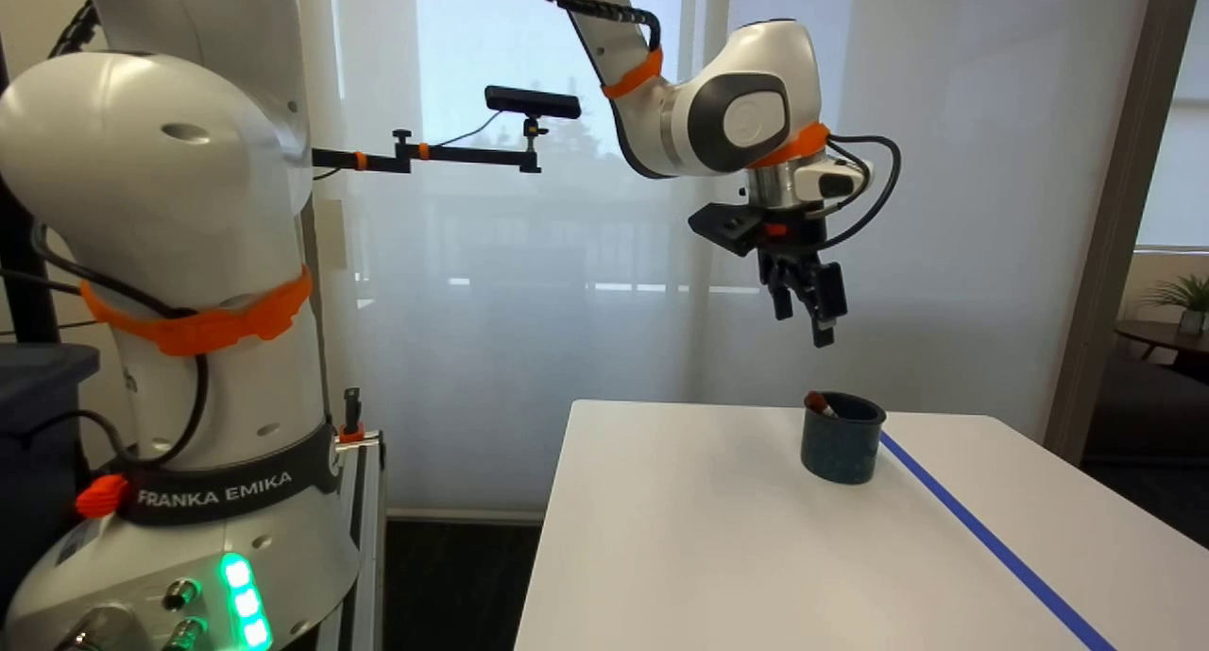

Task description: Remove the marker from the mug and put it on the table inside the border

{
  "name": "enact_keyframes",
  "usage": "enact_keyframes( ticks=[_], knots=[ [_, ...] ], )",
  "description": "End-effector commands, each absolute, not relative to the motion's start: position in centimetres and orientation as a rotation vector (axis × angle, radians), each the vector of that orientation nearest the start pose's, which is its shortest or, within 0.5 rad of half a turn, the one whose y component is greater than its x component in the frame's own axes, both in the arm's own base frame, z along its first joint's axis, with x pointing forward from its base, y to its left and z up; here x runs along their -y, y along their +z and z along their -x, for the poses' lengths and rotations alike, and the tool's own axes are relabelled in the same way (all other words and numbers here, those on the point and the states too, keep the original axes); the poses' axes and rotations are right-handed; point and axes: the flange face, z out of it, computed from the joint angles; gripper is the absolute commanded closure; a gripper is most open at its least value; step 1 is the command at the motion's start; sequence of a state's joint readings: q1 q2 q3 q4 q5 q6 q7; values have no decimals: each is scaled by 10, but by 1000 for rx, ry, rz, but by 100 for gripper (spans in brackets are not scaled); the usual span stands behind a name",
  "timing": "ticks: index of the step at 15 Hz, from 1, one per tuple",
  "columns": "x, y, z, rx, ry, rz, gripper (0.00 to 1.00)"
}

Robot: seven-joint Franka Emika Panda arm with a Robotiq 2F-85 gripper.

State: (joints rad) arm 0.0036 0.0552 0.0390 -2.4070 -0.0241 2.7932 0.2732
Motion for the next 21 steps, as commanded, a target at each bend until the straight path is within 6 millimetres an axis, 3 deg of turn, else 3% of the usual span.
enact_keyframes(
  ticks=[1, 10, 21],
  knots=[
    [-33, 315, -549, -394, -537, 3019, 0],
    [-42, 277, -578, -470, -544, 3031, 0],
    [-57, 245, -588, -453, -551, 3069, 0]
  ],
)
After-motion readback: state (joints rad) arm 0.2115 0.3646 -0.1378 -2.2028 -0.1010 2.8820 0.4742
